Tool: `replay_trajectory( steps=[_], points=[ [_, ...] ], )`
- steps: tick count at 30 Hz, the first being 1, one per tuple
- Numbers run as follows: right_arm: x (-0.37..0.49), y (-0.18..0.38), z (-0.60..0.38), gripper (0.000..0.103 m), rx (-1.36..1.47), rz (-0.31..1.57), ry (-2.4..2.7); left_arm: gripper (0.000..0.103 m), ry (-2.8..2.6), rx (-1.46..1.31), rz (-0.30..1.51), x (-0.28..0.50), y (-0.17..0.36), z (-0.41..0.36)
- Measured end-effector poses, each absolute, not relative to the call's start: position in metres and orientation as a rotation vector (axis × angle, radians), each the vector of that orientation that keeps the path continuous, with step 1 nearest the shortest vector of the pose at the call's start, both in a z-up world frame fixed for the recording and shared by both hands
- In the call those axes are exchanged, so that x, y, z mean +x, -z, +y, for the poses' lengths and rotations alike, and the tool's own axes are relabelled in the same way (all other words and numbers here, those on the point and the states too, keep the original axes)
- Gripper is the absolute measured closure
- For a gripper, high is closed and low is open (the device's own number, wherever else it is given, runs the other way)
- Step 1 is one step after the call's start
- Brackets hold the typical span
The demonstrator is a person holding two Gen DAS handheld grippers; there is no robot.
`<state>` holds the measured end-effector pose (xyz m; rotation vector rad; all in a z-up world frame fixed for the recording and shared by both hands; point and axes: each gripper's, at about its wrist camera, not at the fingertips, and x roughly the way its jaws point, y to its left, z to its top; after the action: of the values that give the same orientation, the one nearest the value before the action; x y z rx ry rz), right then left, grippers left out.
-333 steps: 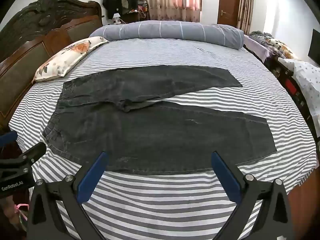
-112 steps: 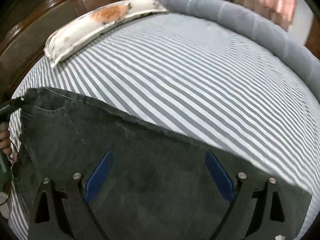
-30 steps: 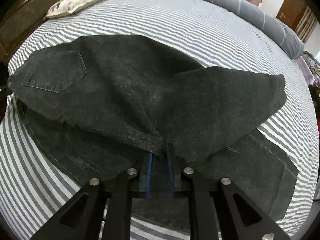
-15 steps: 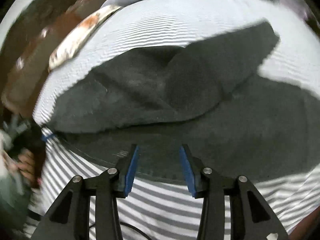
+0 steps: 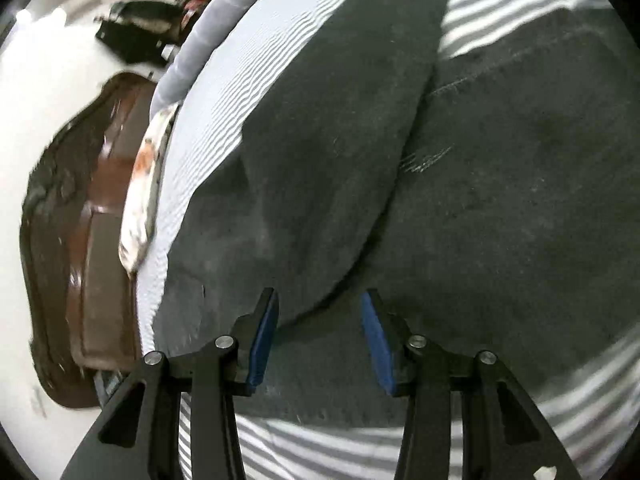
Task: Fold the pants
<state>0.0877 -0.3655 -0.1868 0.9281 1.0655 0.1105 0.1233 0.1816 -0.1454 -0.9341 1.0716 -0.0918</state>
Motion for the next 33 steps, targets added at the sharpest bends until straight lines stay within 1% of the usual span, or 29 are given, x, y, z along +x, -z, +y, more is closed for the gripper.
replay_trajectory(
  steps=[1,3,5,6,7,8,10,12,13,20,22,24,25,26,28,30,31,32,33],
  points=[
    [0.091,0.191,-0.367,0.061,0.944,1.058,-0.103,0.063,0.086,-0.926,1.07,0.124,0.144,0.181],
    [0.098,0.197,-0.371,0.062,0.975,1.034,-0.092,0.072,0.069,-0.92,1.065,0.126,0.144,0.18],
    [0.104,0.202,-0.378,0.065,1.017,1.0,-0.081,0.078,0.057,-0.925,1.067,0.128,0.143,0.18],
    [0.108,0.205,-0.381,0.067,1.043,0.979,-0.076,0.079,0.053,-0.932,1.065,0.128,0.143,0.181],
    [0.112,0.207,-0.385,0.072,1.063,0.965,-0.071,0.079,0.053,-0.935,1.065,0.129,0.143,0.183],
    [0.114,0.208,-0.388,0.081,1.072,0.961,-0.066,0.08,0.051,-0.931,1.064,0.13,0.143,0.183],
    [0.119,0.206,-0.392,0.092,1.075,0.96,-0.059,0.081,0.046,-0.903,1.067,0.13,0.14,0.181],
    [0.122,0.196,-0.393,0.095,1.019,0.955,-0.057,0.083,0.046,-0.862,1.063,0.131,0.135,0.178],
    [0.121,0.19,-0.393,0.098,0.992,0.948,-0.055,0.083,0.045,-0.839,1.062,0.131,0.131,0.178],
    [0.101,0.121,-0.389,0.102,0.748,0.913,-0.006,0.085,0.062,-0.686,1.059,0.147,0.098,0.172],
    [0.083,0.101,-0.392,0.102,0.698,0.893,0.021,0.085,0.083,-0.624,1.053,0.155,0.084,0.172],
    [0.069,0.094,-0.395,0.102,0.698,0.891,0.027,0.085,0.107,-0.581,1.062,0.16,0.076,0.172],
    [0.064,0.097,-0.396,0.102,0.701,0.915,0.027,0.085,0.114,-0.552,1.069,0.162,0.074,0.171],
    [0.06,0.103,-0.396,0.099,0.717,0.946,0.039,0.085,0.111,-0.534,1.078,0.164,0.074,0.17],
    [0.057,0.115,-0.399,0.097,0.771,0.947,0.015,0.085,0.101,-0.527,1.1,0.164,0.077,0.171],
    [0.059,0.136,-0.402,0.085,0.86,0.996,0.013,0.085,0.096,-0.556,1.103,0.16,0.08,0.174],
    [0.059,0.144,-0.401,0.072,0.891,1.001,0.011,0.085,0.096,-0.56,1.101,0.157,0.079,0.175],
    [0.06,0.152,-0.4,0.066,0.924,1.0,0.003,0.085,0.097,-0.567,1.098,0.155,0.079,0.175],
    [0.062,0.158,-0.396,0.066,0.944,1.0,-0.006,0.085,0.099,-0.578,1.094,0.154,0.077,0.177]
  ],
)
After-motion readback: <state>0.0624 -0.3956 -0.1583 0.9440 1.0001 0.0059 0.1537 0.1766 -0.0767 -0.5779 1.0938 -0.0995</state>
